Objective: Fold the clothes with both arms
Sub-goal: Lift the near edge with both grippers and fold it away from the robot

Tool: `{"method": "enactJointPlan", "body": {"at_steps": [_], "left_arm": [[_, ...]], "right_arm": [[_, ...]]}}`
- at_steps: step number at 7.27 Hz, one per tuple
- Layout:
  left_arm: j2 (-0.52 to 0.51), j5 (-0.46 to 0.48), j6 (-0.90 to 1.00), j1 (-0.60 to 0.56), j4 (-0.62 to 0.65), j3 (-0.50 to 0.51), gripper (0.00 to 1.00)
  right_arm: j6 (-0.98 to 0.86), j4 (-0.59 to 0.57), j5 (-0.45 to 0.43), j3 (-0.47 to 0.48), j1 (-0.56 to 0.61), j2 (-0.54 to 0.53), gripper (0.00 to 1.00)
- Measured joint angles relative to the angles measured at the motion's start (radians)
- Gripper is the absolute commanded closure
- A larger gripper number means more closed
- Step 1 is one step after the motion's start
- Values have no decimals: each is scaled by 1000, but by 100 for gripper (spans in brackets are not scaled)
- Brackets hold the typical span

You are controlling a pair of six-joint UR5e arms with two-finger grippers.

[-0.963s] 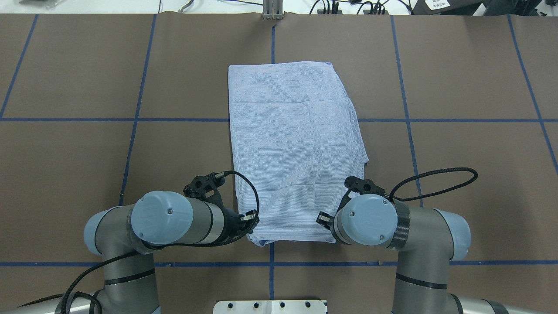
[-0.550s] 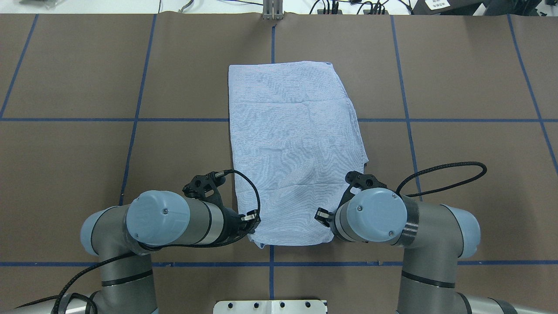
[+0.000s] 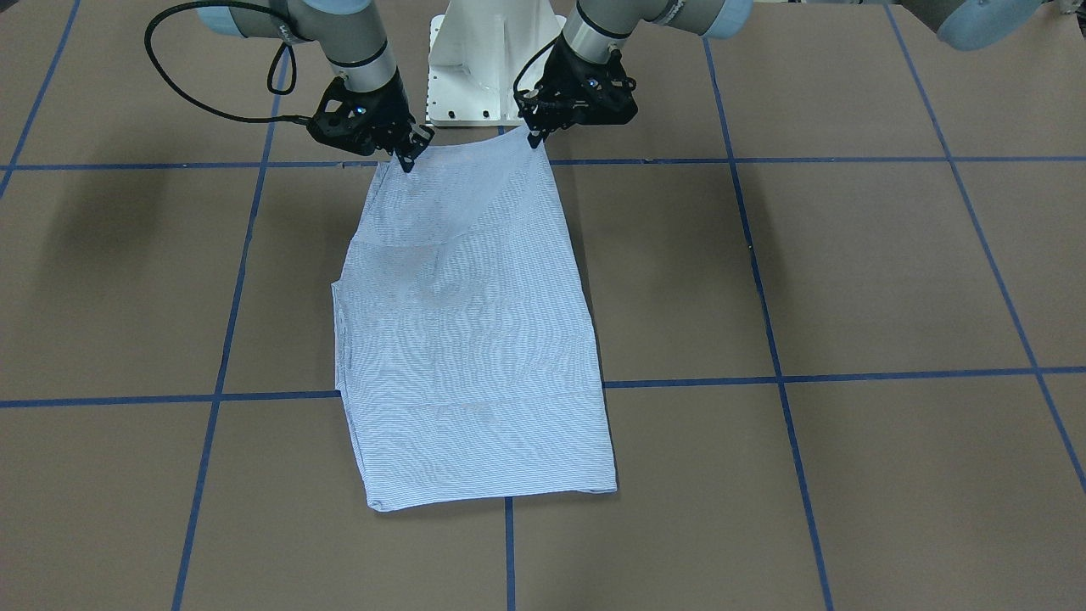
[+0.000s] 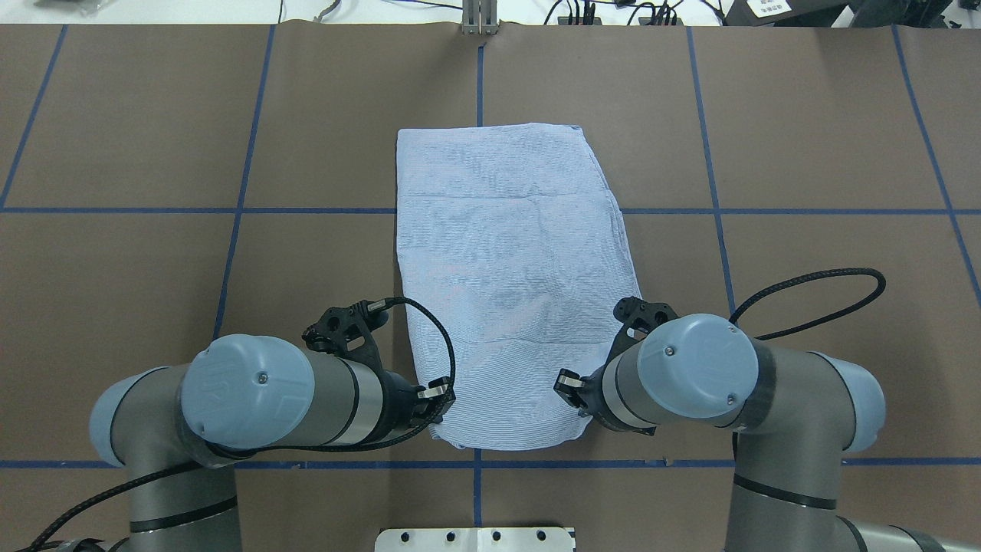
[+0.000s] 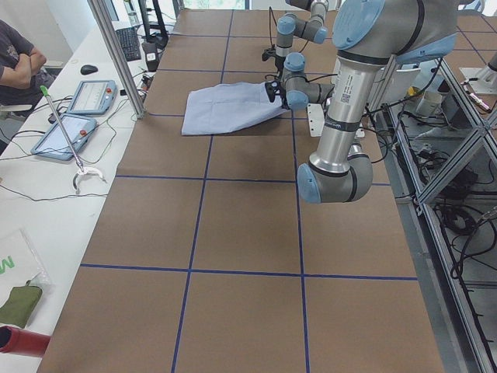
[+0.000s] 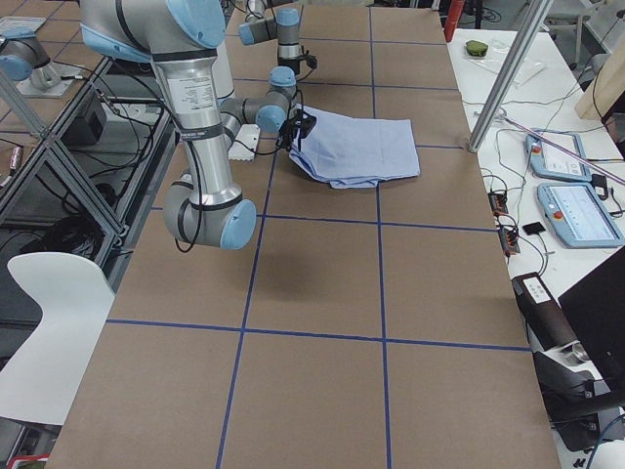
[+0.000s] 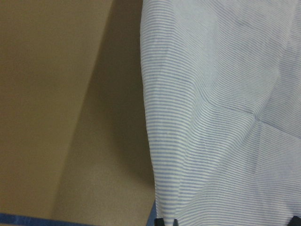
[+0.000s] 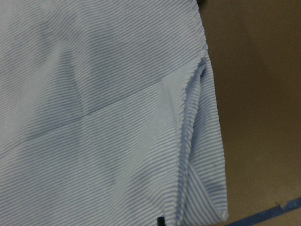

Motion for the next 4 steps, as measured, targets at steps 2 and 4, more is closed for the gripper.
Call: {"method": "enactJointPlan", "body": {"at_steps": [2, 4], "left_arm": [[-1, -2, 1, 20, 81, -53, 100], [-2, -9, 4, 56, 143, -91, 100]], "right_arm": [[0, 0, 62, 78, 7, -28, 100], [-1, 2, 145, 107, 5, -33, 100]]}}
